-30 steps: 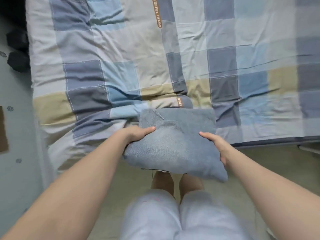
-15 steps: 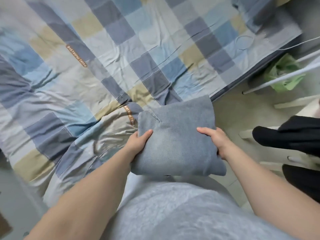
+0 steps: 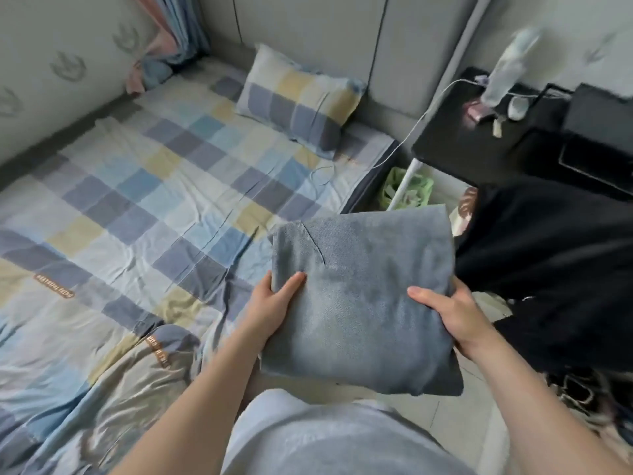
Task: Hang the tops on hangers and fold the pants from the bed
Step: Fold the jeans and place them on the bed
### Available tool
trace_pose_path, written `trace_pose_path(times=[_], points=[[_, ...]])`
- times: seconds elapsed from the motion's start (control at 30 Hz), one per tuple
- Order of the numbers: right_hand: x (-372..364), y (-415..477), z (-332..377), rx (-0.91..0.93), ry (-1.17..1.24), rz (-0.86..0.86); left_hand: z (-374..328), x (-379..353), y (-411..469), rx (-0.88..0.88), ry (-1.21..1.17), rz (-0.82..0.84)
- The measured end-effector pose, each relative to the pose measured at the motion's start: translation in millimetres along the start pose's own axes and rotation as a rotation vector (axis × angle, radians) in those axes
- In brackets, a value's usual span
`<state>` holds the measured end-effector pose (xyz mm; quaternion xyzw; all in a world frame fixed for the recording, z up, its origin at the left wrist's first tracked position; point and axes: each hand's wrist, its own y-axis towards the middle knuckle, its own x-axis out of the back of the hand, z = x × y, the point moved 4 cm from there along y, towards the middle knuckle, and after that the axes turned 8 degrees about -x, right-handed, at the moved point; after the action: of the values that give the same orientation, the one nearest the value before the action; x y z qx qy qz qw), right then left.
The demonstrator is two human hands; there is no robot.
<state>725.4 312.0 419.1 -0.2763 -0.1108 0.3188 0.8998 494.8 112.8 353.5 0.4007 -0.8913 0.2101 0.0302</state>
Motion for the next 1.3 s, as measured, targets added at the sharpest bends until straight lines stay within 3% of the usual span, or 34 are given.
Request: trace_pose_path(times=[0.23, 0.67, 0.9, 1.03, 1.3], points=[[154.0, -50.3, 12.3, 0.120, 0.176, -0.219, -124.9, -139.4, -4.8, -0.310, 0.085, 0.165], [352.6, -126.5, 5.5, 0.259, 0.599, -0.805, -293.6, -427.0, -1.1, -0.715, 0.093, 0.768], [423.2, -153.8, -21.1, 0.229, 0.857, -1.167, -335.9, -595.2, -20.8, -0.695, 0.072, 1.202], [438.6, -170.6, -48.9, 0.179, 0.976, -1.332, -332.3, -672.9, -46.1, -0.596, 0.100, 1.460], [440.2, -210.2, -114.3, 0.028, 1.244, -1.476, -287.0, -775.2, -120.1, -0.362, 0.220, 1.787]])
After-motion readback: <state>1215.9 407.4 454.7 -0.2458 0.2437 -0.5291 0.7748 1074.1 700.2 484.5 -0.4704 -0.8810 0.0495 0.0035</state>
